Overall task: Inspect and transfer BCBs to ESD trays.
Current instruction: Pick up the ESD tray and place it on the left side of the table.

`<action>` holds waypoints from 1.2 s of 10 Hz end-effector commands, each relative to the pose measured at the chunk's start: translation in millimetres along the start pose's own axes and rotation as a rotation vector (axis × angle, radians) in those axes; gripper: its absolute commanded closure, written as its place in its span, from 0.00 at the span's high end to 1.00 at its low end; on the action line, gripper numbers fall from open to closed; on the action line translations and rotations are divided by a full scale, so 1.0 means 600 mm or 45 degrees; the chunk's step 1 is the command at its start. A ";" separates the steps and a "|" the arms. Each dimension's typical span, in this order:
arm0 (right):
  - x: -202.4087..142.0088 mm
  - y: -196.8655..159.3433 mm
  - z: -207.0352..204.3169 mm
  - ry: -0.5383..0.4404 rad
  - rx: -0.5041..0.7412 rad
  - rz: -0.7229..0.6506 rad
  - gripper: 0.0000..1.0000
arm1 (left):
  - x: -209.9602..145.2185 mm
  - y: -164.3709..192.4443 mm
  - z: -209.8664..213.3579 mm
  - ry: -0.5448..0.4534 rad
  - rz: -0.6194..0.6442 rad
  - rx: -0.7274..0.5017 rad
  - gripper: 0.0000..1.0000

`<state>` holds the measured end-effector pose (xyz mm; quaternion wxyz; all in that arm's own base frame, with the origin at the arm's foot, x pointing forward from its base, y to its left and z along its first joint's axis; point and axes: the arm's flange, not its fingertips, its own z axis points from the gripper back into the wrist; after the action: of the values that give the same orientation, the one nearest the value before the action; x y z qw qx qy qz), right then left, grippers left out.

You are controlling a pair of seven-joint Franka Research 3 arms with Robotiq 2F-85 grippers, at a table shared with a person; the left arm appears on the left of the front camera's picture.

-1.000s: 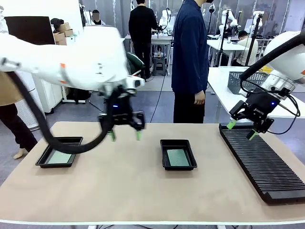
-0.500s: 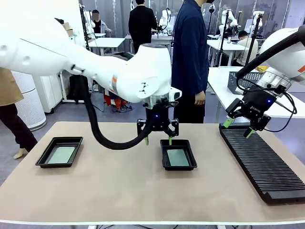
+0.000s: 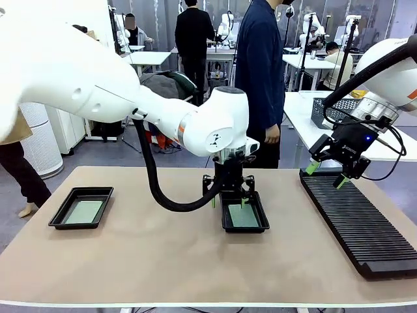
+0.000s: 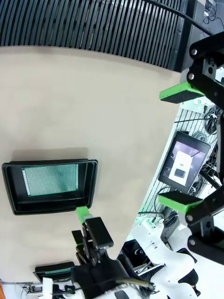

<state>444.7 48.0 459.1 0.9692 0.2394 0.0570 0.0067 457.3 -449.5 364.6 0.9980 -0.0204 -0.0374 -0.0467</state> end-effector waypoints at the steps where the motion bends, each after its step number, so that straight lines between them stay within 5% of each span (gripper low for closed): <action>1: 0.001 0.002 -0.001 -0.022 0.001 -0.028 1.00 | 0.008 -0.004 -0.019 -0.047 0.021 0.039 0.90; 12: 0.001 0.002 -0.001 -0.022 0.001 -0.028 1.00 | 0.050 0.015 -0.078 -0.059 0.140 0.038 0.90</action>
<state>444.7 48.0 459.1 0.9692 0.2394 0.0569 0.0067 493.8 -445.2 317.1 0.9983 -0.0046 -0.0572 0.0096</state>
